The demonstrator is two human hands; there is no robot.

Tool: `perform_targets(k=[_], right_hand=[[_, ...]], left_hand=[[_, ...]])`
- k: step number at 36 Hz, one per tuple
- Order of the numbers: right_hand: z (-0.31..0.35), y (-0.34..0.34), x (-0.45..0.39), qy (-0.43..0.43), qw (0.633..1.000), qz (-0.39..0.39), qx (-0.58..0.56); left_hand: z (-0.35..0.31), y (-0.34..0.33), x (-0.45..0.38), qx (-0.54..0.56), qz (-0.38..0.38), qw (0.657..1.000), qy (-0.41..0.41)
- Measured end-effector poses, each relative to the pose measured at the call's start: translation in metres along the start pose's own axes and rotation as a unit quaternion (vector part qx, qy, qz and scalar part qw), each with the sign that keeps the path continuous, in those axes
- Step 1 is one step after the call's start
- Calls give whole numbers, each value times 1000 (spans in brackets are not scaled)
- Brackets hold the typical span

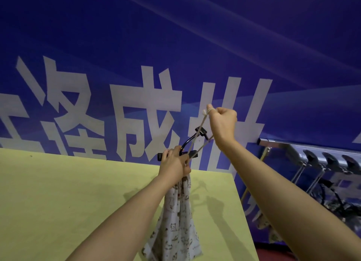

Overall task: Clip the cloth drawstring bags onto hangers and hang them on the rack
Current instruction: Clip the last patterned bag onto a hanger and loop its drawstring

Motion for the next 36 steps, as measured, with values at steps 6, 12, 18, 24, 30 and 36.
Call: perform_targets(k=[6, 12, 18, 24, 30, 36], right_hand=[[-9, -4, 4, -60, 998, 2, -33], [-23, 6, 6, -69, 997, -10, -28], [-31, 33, 0, -61, 996, -50, -31], [-32, 67, 1, -45, 995, -75, -53], [-34, 129, 2, 7, 997, -61, -48], [-49, 211, 3, 57, 996, -61, -44]], left_hand=[[-4, -1, 10, -6, 15, 999, -33], [-6, -3, 13, -75, 25, 996, -45], [-32, 7, 10, -94, 8, 994, -56], [-73, -5, 17, -106, -2, 993, -60], [-137, -22, 22, -67, 36, 995, -65], [-233, -53, 23, -10, 111, 990, -91]])
Point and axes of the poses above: each hand's wrist, its own x-axis away from the middle knuckle, its own y-axis out of the back of the hand, z = x × y, the point moved 4 cm from there along -x, towards the middle knuckle, and after that the axes turned 12 degrees about x, right-handed, at the moved point
